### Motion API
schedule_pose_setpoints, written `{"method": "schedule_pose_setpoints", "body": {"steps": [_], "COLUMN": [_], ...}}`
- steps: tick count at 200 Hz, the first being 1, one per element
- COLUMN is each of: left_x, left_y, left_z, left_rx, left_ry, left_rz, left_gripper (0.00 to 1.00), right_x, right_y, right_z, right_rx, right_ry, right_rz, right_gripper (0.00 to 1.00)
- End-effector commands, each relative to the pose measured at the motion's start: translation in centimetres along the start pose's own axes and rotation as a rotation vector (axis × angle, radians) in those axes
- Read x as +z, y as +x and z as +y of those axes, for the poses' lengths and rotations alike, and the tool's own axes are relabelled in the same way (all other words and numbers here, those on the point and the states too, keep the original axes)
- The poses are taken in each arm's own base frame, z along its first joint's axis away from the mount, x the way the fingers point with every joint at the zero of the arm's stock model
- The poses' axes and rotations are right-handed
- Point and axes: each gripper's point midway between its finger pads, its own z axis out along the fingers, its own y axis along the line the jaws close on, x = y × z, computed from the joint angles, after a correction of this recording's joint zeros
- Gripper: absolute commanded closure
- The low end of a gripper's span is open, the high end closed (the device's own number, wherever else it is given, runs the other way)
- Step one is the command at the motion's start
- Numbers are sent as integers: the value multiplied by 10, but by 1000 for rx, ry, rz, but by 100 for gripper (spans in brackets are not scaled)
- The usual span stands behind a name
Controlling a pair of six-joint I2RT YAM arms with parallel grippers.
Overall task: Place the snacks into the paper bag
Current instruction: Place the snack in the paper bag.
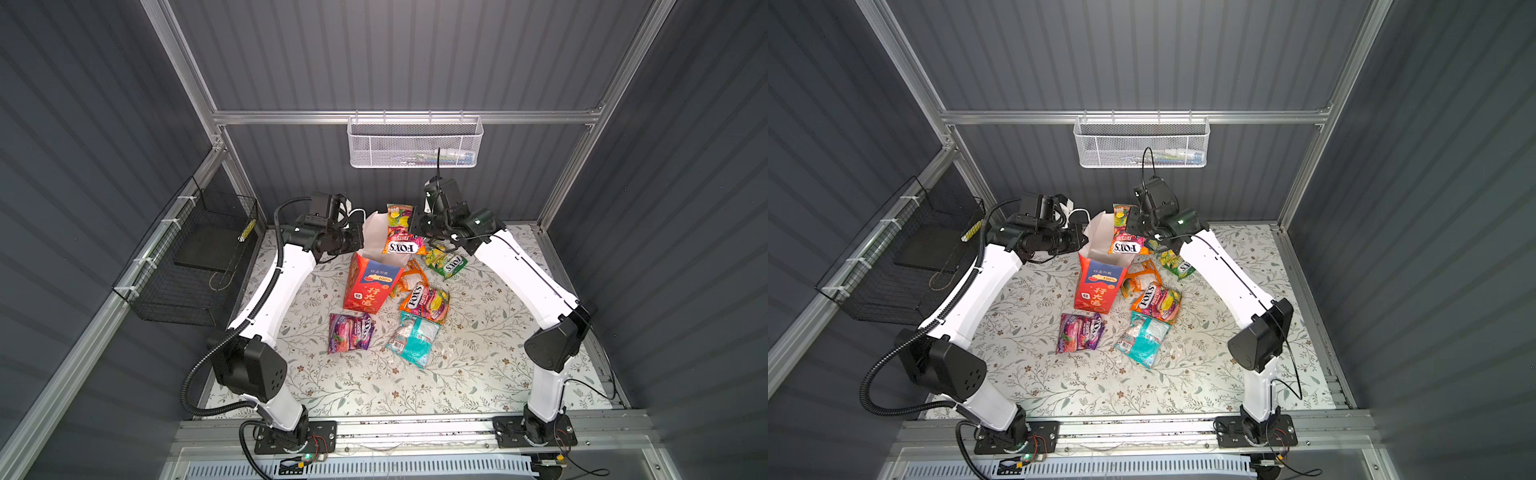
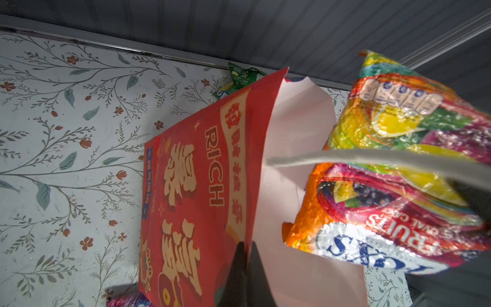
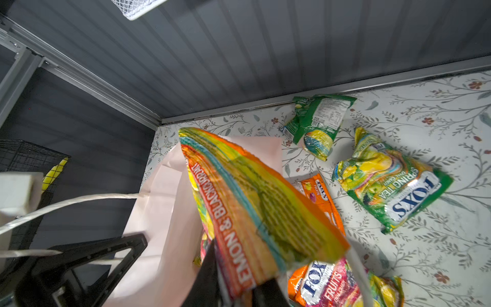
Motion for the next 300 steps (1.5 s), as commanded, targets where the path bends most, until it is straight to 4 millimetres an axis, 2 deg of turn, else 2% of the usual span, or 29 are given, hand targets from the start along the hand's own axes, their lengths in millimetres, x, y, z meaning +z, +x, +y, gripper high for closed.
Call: {"method": "schedule_pose_setpoints", "body": {"steps": [1, 68, 129, 153, 185, 206, 225, 258, 286, 300], "left_x": [-6, -3, 0, -1, -1, 0, 3, 7, 7, 7], "left_y": [-6, -5, -2, -2, -2, -2, -2, 0, 0, 0], "left_z": [-15, -17, -22, -23, -21, -17, -10, -1, 2, 5], "left_rx": [5, 4, 6, 14, 14, 13, 12, 7, 6, 6], "left_ry": [62, 77, 95, 92, 80, 59, 24, -18, -38, -57], "left_rz": [-29, -25, -15, -18, -19, -18, -17, -5, -5, -7], "left_gripper": [100, 100, 100, 100, 100, 100, 100, 100, 100, 100], "right_x": [0, 17, 34, 37, 31, 22, 4, -42, -81, -101], "right_y": [-3, 14, 25, 26, 21, 14, 6, -8, -12, -13], "right_z": [6, 12, 24, 29, 36, 45, 55, 61, 55, 48], "right_rx": [-19, -25, -8, -3, -3, -14, -42, -107, -162, -182], "right_ry": [9, 3, -49, -66, -102, -141, -189, -239, -256, -250], "right_rz": [-22, 21, 57, 66, 54, 43, 30, -23, -61, -90], "right_gripper": [100, 96, 86, 79, 57, 46, 38, 21, 2, 1]}}
